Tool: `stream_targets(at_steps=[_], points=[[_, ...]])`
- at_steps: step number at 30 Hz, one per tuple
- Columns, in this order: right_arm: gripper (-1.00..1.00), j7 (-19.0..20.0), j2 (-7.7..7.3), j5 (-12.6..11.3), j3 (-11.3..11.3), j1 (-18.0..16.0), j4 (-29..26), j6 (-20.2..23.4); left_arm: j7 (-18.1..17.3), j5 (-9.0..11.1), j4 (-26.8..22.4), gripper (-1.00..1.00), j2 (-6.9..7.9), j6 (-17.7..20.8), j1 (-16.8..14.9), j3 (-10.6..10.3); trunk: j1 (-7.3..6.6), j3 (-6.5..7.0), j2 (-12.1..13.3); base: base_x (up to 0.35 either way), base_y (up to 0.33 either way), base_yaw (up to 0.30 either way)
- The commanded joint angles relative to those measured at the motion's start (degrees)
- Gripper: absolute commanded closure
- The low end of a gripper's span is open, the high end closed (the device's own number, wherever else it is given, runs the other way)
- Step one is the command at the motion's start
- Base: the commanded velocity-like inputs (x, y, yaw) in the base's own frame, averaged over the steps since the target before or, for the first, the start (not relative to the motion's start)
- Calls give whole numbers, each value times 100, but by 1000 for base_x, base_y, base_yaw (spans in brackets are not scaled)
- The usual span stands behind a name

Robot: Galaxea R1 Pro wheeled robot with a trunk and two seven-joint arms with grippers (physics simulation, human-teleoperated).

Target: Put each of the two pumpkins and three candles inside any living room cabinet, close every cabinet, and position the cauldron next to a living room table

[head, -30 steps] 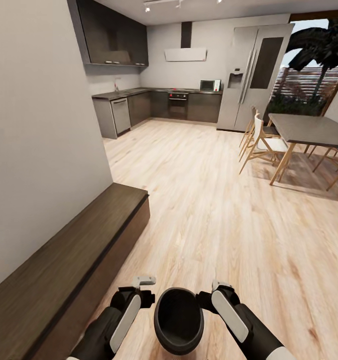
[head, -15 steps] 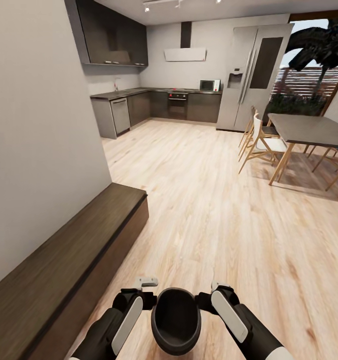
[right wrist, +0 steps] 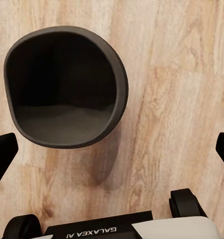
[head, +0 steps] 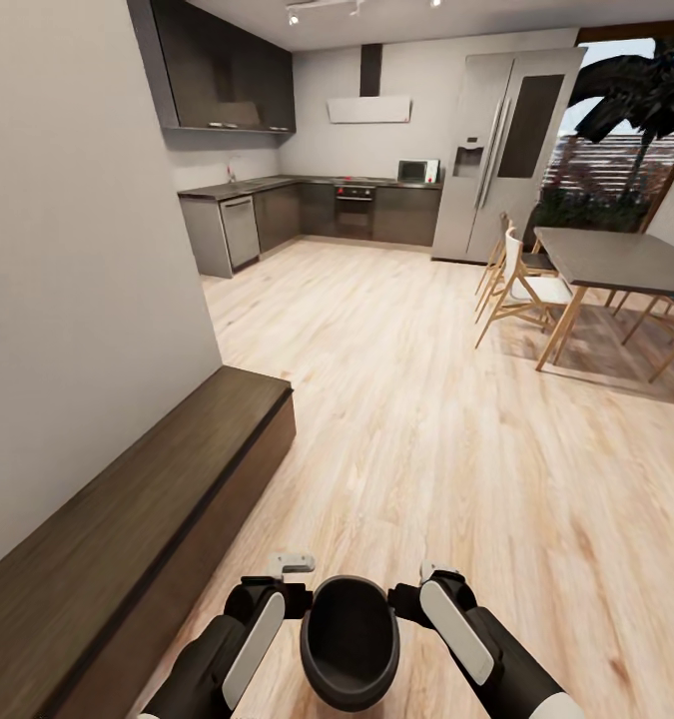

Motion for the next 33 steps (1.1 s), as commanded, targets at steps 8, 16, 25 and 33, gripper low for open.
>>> stream_targets(at_steps=[8,16,25,33], points=[[-100,-50,-6,-51,31,-6,-23,3,57,63,-6,-100,1,11,-4,-10,0,-3,-3,68,-41,100],[-100,-41,-6,-51,32,-6,-25,3,59,60,-6,-100,1,8,-4,-5,0,-3,-3,71,-1,5],[-100,-29,-6,-51,42,-6,-25,3,65,55,-6,-100,1,-3,-4,-10,0,-3,-3,40,0,0],[-100,-15,0,-59,66,-6,-27,9,72,44,-6,-100,-107,-45,-4,31,66,-57,-123,1,0,0]])
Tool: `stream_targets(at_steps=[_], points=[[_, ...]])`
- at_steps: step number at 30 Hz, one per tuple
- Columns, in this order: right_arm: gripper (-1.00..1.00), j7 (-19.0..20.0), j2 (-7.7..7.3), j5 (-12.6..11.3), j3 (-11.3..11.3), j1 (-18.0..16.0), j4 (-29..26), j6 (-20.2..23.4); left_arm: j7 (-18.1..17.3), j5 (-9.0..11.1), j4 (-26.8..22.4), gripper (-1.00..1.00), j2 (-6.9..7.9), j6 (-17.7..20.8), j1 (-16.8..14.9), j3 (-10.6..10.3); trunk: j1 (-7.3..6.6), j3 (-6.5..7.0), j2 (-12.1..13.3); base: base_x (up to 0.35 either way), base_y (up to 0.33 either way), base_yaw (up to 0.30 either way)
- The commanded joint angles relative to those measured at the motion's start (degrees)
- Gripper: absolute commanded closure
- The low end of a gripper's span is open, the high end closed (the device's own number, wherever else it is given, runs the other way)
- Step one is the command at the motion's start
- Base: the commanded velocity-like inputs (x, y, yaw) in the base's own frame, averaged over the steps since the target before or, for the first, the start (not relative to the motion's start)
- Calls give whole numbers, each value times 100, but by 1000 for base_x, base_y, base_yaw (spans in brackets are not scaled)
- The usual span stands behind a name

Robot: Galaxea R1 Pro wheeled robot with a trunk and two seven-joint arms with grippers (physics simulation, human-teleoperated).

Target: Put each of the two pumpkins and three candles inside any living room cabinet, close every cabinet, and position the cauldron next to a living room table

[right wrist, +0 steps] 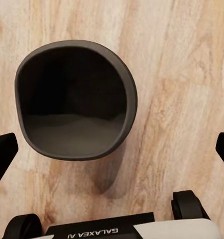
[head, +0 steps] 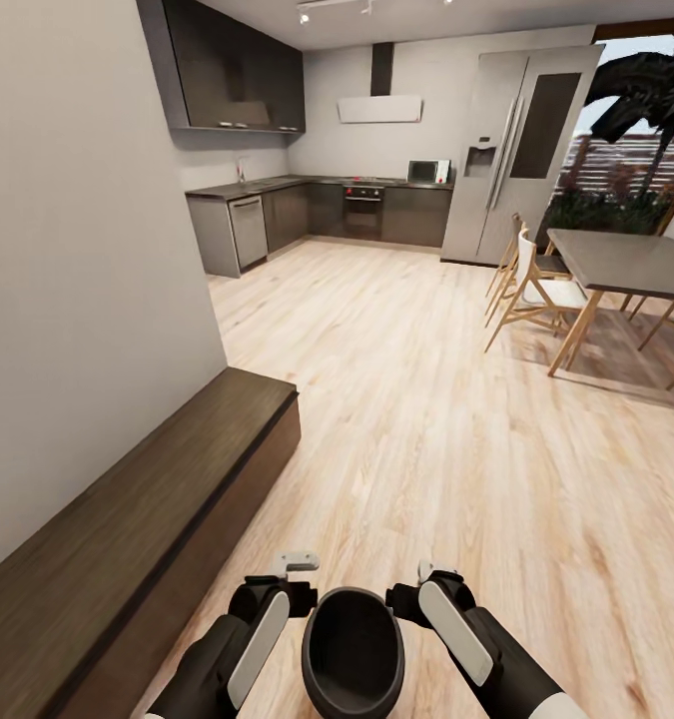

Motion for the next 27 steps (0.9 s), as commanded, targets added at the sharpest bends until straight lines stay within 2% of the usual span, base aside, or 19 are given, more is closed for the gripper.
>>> stream_targets(at_steps=[1,3,6,8,10,13,15,19,21,24,27], points=[[-100,-50,-5,-52,26,-6,-16,6,58,64,-3,-100,-6,3,-4,5,22,-24,-44,0,0,0],[-100,-49,-5,-52,61,-6,-21,16,59,66,1,-100,-10,-1,-4,63,66,-60,-125,0,0,0],[-100,-50,7,-47,253,-6,-13,31,60,63,4,-100,-9,-3,-4,236,132,-113,-245,0,0,0],[-100,-49,18,-45,330,-6,1,31,60,60,13,-100,2,-2,-4,416,176,-149,-325,0,0,0],[-100,-47,22,-44,362,-6,20,31,61,52,78,-100,6,1,-4,681,220,-185,-405,0,0,0],[-100,-46,30,-47,380,-6,32,32,109,44,178,-100,-1,1,-4,867,286,-239,-526,0,0,0],[-100,-46,86,-44,387,-6,35,32,226,54,220,-100,-8,-7,-4,927,330,-275,-606,0,0,0],[-100,-45,338,-9,401,-6,137,32,407,86,257,-100,-52,-37,-4,962,418,-347,-766,0,0,0],[-100,-45,434,127,416,-6,182,32,430,90,285,-100,-65,-52,-4,969,462,-383,-847,0,0,0],[-100,-45,487,381,419,-6,204,32,442,93,399,-100,-72,-208,-4,969,527,-437,-967,0,0,0],[-100,-45,496,456,415,-6,204,32,445,93,516,-100,-74,-436,-4,969,593,-490,-1087,0,0,0]])
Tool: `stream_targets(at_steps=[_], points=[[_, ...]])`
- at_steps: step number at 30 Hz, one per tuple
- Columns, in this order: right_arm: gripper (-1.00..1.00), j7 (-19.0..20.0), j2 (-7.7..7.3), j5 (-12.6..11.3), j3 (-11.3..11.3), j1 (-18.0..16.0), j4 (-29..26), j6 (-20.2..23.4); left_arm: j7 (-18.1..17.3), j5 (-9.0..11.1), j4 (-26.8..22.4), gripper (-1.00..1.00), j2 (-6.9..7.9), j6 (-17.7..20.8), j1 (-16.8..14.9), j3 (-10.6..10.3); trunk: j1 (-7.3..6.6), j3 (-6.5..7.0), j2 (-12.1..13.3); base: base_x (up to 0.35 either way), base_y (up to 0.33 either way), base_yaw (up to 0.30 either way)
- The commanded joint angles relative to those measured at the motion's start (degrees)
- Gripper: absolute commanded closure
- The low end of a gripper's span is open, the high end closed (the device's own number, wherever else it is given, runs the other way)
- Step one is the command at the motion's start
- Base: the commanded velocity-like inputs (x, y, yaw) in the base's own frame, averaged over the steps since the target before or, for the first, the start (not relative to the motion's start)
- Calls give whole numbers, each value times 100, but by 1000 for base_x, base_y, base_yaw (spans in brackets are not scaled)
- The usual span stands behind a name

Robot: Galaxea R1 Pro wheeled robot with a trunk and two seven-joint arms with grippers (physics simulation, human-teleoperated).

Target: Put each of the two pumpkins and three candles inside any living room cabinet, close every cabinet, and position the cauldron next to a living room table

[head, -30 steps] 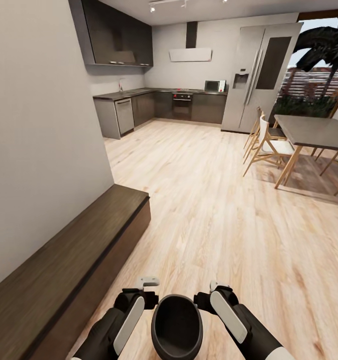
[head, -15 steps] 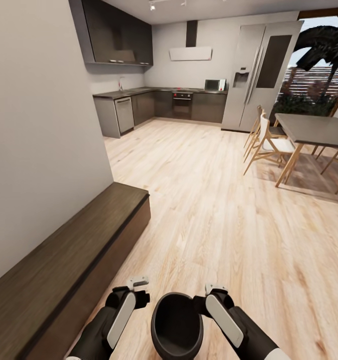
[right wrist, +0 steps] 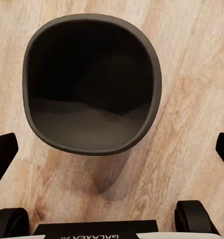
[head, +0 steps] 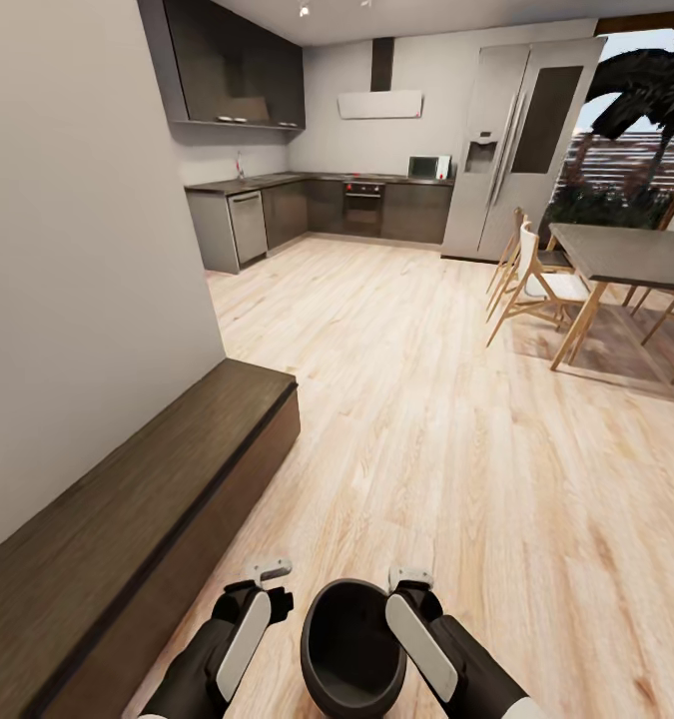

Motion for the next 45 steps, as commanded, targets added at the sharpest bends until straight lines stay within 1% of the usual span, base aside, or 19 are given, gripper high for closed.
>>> stream_targets(at_steps=[1,4,13,19,24,26,30,32,34,36,38,41,45], points=[[-100,-57,-5,-39,8,-5,-6,1,57,60,28,-100,2,-57,-3,-13,22,-23,-44,0,0,0],[-100,-57,-22,-25,-8,-5,-5,-12,53,60,79,-100,1,-139,-3,-13,88,-77,-164,0,0,0],[-100,-56,-71,-25,-39,-5,2,-60,41,59,155,-100,-14,-188,-3,-31,286,-239,-525,0,0,0],[-100,-57,-101,-24,-46,-5,12,-74,40,43,351,-100,-14,-446,-3,-63,417,-347,-766,0,0,0],[-100,-56,-110,-24,-64,-5,42,-82,27,34,400,-100,-14,-490,-3,-72,527,-436,-967,0,0,0],[-100,-56,-130,-24,-91,-5,44,-83,25,30,402,-100,-14,-492,-3,-73,571,-472,-1047,0,0,0],[-100,-52,-164,-21,-259,-5,57,-96,15,25,404,-100,-14,-500,-3,-74,659,-544,-1207,0,0,0],[-100,-50,-167,-18,-322,-5,111,-174,13,25,404,-100,-14,-501,-3,-89,703,-580,-1287,0,0,0],[-100,-47,-168,-17,-345,-5,155,-240,11,25,405,-100,-14,-502,-3,-162,747,-616,-1368,0,0,0],[-100,-42,-168,-16,-362,-5,188,-289,13,31,405,-100,-14,-507,-3,-387,791,-652,-1448,0,0,0],[-100,-40,-168,-11,-366,-5,198,-304,6,38,405,-100,-14,-510,-3,-527,835,-688,-1528,0,0,0],[-100,-39,-169,-8,-369,-5,209,-310,-16,41,405,-100,-14,-534,-3,-607,901,-742,-1648,0,0,0],[-100,-39,-163,0,-369,-5,212,-312,-39,48,405,-100,-14,-564,-3,-637,988,-813,-1809,0,0,0]])
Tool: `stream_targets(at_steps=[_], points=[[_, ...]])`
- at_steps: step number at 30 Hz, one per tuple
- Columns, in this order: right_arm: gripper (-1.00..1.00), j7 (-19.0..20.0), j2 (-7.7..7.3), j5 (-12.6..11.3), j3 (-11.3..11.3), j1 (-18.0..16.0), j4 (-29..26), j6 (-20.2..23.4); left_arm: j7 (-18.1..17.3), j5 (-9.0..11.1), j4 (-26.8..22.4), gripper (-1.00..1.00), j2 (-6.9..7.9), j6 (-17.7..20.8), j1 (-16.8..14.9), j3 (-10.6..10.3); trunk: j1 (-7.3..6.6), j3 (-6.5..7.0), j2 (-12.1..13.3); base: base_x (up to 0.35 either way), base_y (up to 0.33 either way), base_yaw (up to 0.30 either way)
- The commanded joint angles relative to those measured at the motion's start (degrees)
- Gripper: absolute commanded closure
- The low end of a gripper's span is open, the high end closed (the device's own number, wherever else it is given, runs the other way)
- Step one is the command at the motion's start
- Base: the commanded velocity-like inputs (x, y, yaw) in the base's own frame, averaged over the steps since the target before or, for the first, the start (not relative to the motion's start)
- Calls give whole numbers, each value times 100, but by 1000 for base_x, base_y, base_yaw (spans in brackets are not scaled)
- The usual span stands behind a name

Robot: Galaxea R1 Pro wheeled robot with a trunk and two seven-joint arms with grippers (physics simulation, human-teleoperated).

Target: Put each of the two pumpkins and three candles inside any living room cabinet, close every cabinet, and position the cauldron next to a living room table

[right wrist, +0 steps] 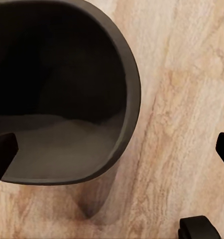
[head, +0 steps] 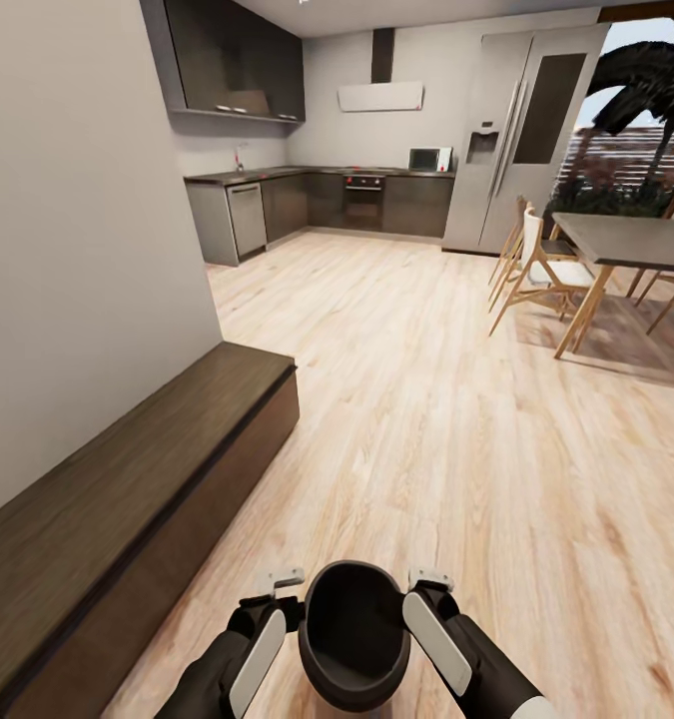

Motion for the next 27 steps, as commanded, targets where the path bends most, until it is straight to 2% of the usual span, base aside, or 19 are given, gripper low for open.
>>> stream_targets(at_steps=[1,16,20,23,27], points=[[-100,-52,-2,-47,14,-5,-7,7,50,56,-7,-100,0,6,-3,-12,22,-24,-44,0,0,0],[-100,-52,1,-45,22,-5,-6,7,37,59,-7,-100,0,-39,-3,-18,351,-293,-646,0,0,0],[-100,-52,3,-45,28,-5,-6,7,41,59,-7,-100,0,-131,-3,-174,439,-365,-806,0,0,0],[-100,-52,6,-45,34,-5,-6,7,44,61,-7,-100,0,-201,-3,-366,505,-418,-926,0,0,0],[-100,-52,5,-45,39,-5,-6,7,45,64,-7,-100,0,-289,-3,-424,593,-490,-1087,0,0,0]])
